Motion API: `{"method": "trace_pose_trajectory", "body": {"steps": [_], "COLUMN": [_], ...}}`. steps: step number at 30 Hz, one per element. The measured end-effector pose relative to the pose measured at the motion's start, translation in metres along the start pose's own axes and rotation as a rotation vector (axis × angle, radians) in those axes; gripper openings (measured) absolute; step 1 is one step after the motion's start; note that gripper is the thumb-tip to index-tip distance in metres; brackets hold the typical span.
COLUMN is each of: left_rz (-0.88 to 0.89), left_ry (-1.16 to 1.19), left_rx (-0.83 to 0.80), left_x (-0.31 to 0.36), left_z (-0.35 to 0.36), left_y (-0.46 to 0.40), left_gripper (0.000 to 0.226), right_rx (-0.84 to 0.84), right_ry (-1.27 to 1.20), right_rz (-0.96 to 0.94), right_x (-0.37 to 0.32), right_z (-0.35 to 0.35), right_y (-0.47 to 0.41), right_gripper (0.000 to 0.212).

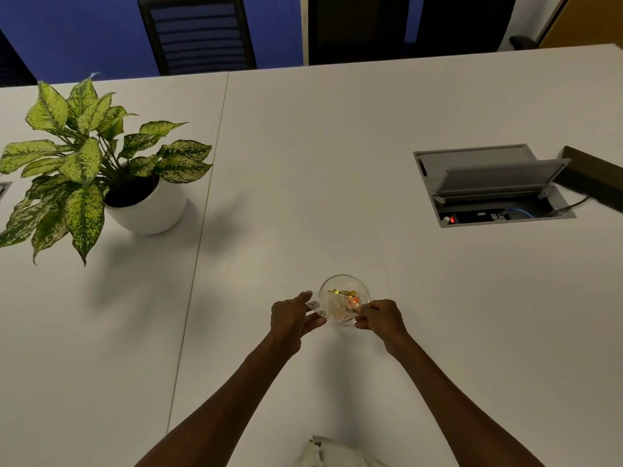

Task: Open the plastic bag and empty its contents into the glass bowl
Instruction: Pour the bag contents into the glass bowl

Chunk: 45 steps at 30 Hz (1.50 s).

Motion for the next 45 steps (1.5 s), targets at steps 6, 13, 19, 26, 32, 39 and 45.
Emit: {"method": "trace_pose_trajectory", "body": {"steps": [6, 13, 19, 26, 32, 39, 45], "left_rz": [-0.004, 0.034, 0.118, 0.239, 0.304, 0.322, 0.344], "left_ry": [-0.017, -0.042, -0.019, -0.023, -0.073, -0.120, -0.088], "left_rx": [-0.002, 0.029, 0.026, 0.044, -0.056, -0.099, -0.083], "left_x": [0.003, 0.006, 0.009, 0.009, 0.014, 0.014, 0.014], "left_z": [-0.001, -0.008, -0.018, -0.014, -0.008, -0.003, -0.007], "left_y": [0.004, 0.003, 0.001, 0.004, 0.007, 0.009, 0.006], "left_gripper": [0.008, 0.013, 0.006, 0.013, 0.008, 0.017, 0.018], "right_rx": [-0.021, -0.027, -0.028, -0.080, -0.228, -0.148, -0.076], "right_ry": [-0.042, -0.147, -0.204, -0.238, -0.273, -0.322, -0.315], "right_rz": [0.010, -0.040, -0.097, -0.138, -0.136, -0.173, -0.166], "right_x": [0.000, -0.004, -0.005, -0.001, -0.014, -0.044, -0.050], "right_z": [-0.001, -0.007, -0.014, -0.014, -0.016, -0.016, -0.018], "right_y": [0.003, 0.010, 0.016, 0.020, 0.024, 0.025, 0.024], "right_gripper": [0.015, 0.006, 0.011, 0.010, 0.043, 0.021, 0.013]}}
Point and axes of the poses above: each hand's wrist, its own y-axis away from the middle knuckle, its own z-axis out of the palm, x = y × z, the point moved 3 cm from there along -y, towards the middle knuckle, and after that the axes turned 11 degrees about y, right-handed, at the moved point
